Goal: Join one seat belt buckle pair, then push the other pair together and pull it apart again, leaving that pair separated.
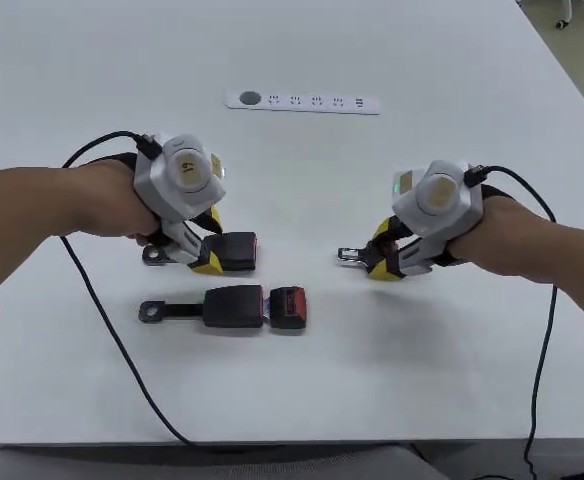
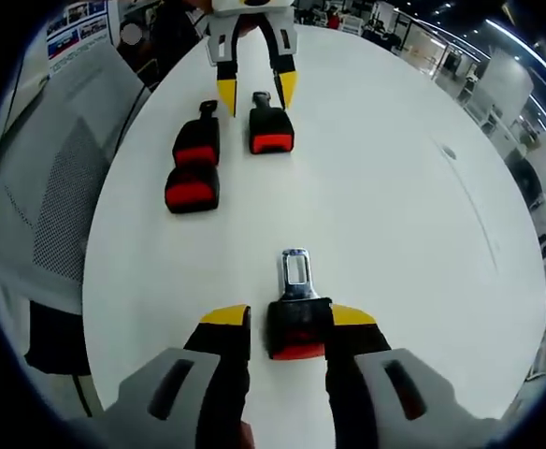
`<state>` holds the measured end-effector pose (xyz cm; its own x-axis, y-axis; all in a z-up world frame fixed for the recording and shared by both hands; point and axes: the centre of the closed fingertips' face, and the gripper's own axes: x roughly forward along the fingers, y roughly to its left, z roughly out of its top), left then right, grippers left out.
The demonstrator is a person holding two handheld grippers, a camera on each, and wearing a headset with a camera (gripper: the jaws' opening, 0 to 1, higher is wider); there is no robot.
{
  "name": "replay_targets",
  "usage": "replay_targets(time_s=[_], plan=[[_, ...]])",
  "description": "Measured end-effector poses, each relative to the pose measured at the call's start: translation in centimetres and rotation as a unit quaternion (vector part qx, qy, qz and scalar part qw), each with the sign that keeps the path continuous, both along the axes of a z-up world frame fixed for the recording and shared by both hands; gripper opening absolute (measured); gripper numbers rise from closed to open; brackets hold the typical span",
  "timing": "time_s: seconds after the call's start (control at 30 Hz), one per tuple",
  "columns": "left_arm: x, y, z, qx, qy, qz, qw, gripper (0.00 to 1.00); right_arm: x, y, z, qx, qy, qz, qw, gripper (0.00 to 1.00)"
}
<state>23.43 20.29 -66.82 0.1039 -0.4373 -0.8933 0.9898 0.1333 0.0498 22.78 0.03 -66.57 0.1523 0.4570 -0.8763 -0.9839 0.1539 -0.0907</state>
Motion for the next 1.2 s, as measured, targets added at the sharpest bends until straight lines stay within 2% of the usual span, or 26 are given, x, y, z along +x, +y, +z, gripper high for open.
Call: replay_targets(time_s=[0.03,0.13,0.27,0.37,0.47,0.63,0.67,0.73,0.83,0.93,1.2], plan=[[0.3,0.1,-0.1,0.001,-0.001,-0.001,1.0,0.38,0.7,-0.3,-0.2,0.002,-0.003,-0.01,0.9999,0.3],[0.4,0.0,-0.2,0.004,0.0,0.0,1.0,0.38,1.1,-0.8,-0.5,-0.001,-0.004,-0.003,1.0,0.3],[0.4,0.1,-0.9,0.01,0.006,-0.009,0.9999,0.38,0.9,-1.2,-1.2,-0.014,0.003,0.01,0.9998,0.32],[0.1,0.5,-1.6,0.029,0.018,-0.015,0.9993,0.36,0.8,-1.3,-1.7,-0.02,0.014,0.017,0.9996,0.31],[0.2,0.7,-2.3,0.038,0.019,-0.024,0.9988,0.36,0.9,-1.4,-2.4,-0.025,0.021,0.025,0.9992,0.32],[0.4,1.0,-2.5,0.04,0.018,-0.026,0.9987,0.33,0.9,-1.7,-2.5,-0.029,0.024,0.043,0.9984,0.32],[0.5,1.1,-2.5,0.041,0.016,-0.027,0.9987,0.33,0.7,-1.4,-2.3,-0.029,0.025,0.044,0.9983,0.32],[0.2,1.1,-2.4,0.04,0.023,-0.02,0.9987,0.33,1.1,-1.6,-2.8,-0.027,0.03,0.046,0.9982,0.32],[0.3,1.2,-2.4,0.037,0.026,-0.015,0.9989,0.33,1.1,-1.8,-2.7,-0.022,0.038,0.043,0.9981,0.32],[0.2,1.1,-2.4,0.033,0.023,-0.023,0.9989,0.33,1.0,-1.6,-2.9,-0.024,0.038,0.042,0.9981,0.32],[0.1,1.0,-2.5,0.051,0.017,-0.043,0.9976,0.32,0.9,-1.0,-2.6,-0.029,0.027,0.043,0.9983,0.32]])
